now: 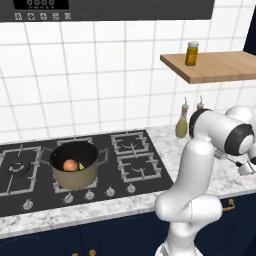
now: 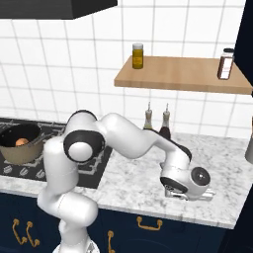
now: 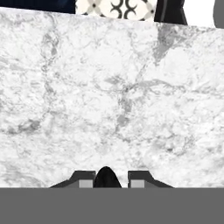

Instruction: Put the lemon wedge and onion in the pot. Retrieve the spatula and lightly stir the vegetables in the pot.

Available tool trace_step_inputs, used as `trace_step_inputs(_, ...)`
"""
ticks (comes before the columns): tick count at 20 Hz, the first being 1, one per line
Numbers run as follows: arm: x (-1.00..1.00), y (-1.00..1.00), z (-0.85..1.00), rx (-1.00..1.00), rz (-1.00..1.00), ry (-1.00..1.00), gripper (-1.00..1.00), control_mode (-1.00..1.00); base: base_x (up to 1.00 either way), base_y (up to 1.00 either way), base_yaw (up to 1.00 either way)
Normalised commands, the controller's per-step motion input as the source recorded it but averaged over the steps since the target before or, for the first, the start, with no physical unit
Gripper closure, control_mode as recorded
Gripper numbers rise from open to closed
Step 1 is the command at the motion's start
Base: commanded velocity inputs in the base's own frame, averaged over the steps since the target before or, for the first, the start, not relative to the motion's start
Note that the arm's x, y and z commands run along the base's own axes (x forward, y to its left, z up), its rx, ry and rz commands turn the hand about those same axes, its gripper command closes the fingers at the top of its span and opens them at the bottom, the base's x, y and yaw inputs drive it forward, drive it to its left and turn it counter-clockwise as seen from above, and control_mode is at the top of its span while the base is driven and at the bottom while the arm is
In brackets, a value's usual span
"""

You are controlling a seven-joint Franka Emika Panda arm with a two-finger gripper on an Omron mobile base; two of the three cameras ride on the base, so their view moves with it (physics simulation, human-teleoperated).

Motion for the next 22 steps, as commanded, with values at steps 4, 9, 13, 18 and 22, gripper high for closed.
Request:
trace_step_inputs(4, -0.02, 0.05, 0.11, -0.01, 0.00, -0.03, 1.00, -1.00, 0.00, 0.00, 0.00)
trace_step_inputs(9, -0.28, 0.29, 0.92, -0.17, 0.00, -0.11, 1.00, -1.00, 0.00, 0.00, 0.00)
trace_step_inputs(13, -0.20, 0.47, 1.00, -0.29, 0.06, -0.06, 1.00, -1.00, 0.00, 0.00, 0.00)
trace_step_inputs(18, -0.16, 0.63, 1.00, -0.48, 0.22, -0.13, 1.00, -1.00, 0.00, 0.00, 0.00)
trace_step_inputs(22, -0.08, 0.68, 0.98, -0.62, 0.39, -0.18, 1.00, -1.00, 0.00, 0.00, 0.00)
